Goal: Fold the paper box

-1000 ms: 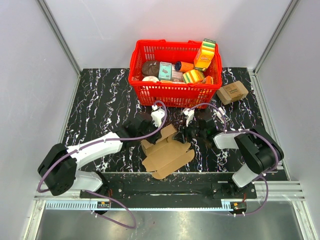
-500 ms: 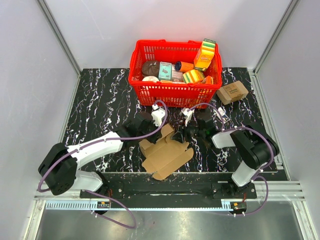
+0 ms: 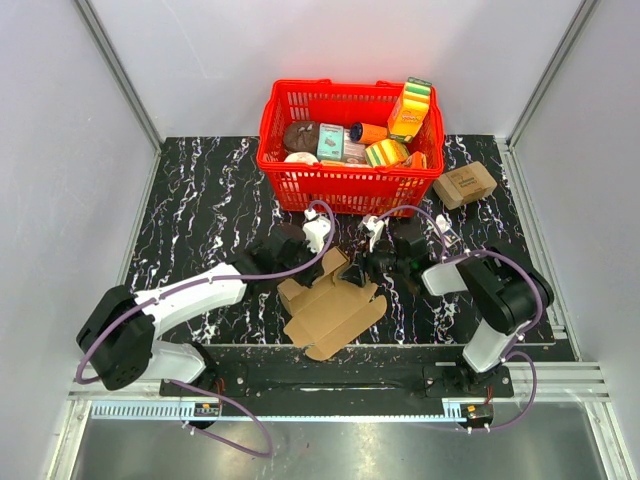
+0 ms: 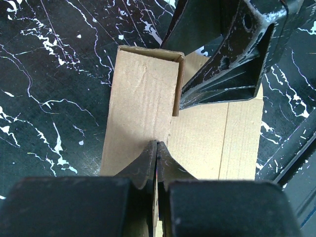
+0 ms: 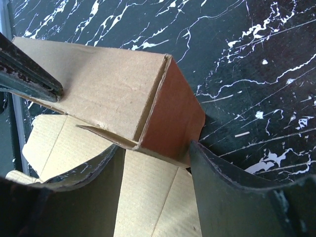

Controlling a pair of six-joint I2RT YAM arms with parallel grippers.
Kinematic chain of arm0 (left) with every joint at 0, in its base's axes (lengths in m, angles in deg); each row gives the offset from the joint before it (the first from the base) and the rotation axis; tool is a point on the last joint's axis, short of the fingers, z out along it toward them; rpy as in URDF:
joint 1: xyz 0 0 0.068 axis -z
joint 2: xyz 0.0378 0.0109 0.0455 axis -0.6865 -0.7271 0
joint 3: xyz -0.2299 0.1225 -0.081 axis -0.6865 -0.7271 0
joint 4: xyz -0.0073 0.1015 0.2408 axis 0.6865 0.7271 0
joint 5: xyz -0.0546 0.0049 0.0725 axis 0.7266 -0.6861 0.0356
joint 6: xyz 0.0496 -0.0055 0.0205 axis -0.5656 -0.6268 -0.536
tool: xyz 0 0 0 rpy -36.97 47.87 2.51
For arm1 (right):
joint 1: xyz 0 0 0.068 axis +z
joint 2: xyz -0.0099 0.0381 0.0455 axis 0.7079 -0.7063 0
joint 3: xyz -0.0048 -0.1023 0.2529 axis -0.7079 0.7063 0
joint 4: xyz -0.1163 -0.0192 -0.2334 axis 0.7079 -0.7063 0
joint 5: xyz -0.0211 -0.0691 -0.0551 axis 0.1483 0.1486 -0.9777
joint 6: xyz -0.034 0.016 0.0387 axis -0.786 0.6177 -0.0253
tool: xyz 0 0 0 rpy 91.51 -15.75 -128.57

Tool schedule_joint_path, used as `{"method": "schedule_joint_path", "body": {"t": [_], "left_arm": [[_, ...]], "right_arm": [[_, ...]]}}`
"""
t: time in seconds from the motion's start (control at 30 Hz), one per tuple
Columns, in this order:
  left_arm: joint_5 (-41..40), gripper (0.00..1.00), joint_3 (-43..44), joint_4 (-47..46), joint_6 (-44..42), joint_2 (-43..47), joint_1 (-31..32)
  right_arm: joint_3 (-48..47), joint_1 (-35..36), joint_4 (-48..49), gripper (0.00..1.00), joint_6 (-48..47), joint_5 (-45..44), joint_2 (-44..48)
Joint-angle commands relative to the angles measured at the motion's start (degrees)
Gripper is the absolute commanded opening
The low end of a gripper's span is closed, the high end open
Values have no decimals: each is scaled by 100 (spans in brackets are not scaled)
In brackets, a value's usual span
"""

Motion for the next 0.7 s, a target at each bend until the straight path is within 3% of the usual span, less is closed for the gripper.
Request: {"method": "schedule_joint_path", "body": {"t": [0.0, 0.4, 0.67], "left_arm": [[-97, 0, 273, -58, -42, -85, 26], [-71, 0, 326, -50, -42, -129, 17], [-71, 0, 379, -41, -51, -155, 26]], "right_arm": [[-246, 58, 283, 60, -25, 154, -145], [-457, 58, 388, 55, 1, 303, -409], [-509, 58, 467, 44, 37, 347, -488]]}}
